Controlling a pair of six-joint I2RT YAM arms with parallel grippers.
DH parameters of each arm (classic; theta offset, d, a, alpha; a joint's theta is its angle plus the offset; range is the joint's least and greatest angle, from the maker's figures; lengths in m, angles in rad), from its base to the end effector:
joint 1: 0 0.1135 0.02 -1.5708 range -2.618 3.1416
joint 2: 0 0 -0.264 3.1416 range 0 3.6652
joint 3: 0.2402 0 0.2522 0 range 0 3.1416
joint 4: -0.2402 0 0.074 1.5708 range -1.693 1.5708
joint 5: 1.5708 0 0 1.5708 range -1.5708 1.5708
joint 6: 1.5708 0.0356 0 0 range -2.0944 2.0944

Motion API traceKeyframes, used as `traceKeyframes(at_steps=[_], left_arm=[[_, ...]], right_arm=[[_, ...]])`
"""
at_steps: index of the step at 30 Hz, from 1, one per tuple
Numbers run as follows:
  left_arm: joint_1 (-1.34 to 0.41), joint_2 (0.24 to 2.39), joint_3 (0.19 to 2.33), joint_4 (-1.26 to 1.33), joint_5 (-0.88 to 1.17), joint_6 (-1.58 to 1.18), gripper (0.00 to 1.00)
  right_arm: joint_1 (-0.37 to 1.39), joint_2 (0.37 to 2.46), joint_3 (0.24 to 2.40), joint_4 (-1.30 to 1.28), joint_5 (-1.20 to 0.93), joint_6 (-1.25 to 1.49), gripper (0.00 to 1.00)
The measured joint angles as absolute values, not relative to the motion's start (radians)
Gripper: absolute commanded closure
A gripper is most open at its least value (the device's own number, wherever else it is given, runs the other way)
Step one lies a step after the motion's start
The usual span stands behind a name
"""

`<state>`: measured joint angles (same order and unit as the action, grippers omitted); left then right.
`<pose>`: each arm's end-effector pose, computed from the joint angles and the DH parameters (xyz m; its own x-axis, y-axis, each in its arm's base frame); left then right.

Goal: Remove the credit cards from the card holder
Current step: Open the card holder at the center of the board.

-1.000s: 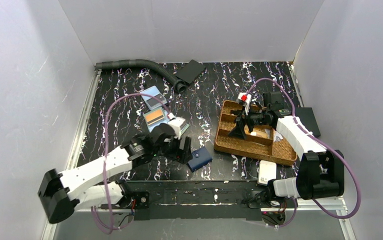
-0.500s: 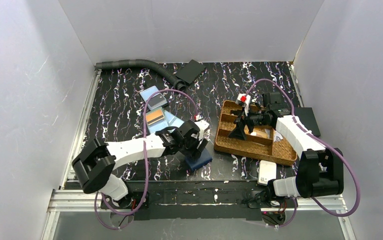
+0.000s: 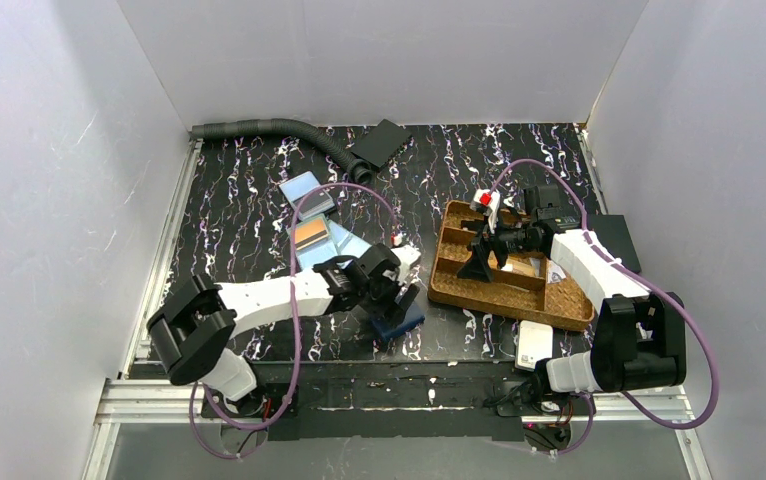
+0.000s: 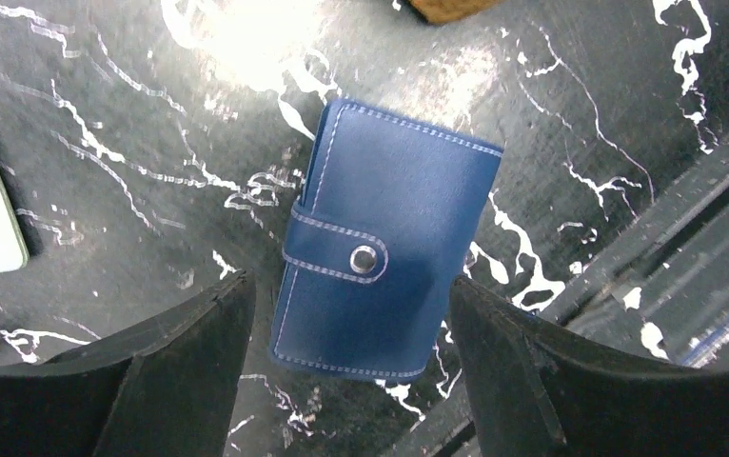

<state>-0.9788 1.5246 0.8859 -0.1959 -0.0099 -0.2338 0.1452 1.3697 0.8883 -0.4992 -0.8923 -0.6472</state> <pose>0.1754 -0.2602 0.1981 -0.5936 0.4677 -0.6549 0.7078 0.6906 -0.1484 0.2590 0.0659 0.2319 -0.3426 -0.4325 -0.8340 -0.9101 0.3730 0.1805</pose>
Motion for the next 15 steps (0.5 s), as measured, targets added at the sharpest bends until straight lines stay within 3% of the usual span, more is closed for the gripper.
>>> traceKeyframes(at_steps=[9, 15], left_arm=[[-0.802, 1.455, 0.744, -0.095, 0.288, -0.346, 0.32], [-0.800, 1.462, 0.743, -0.084, 0.354, -0.375, 0.46]], right_arm=[[0.145, 1.374, 0.888, -0.500, -0.892, -0.653, 0.02], [0.145, 1.383, 0.888, -0.501, -0.892, -0.655, 0.02]])
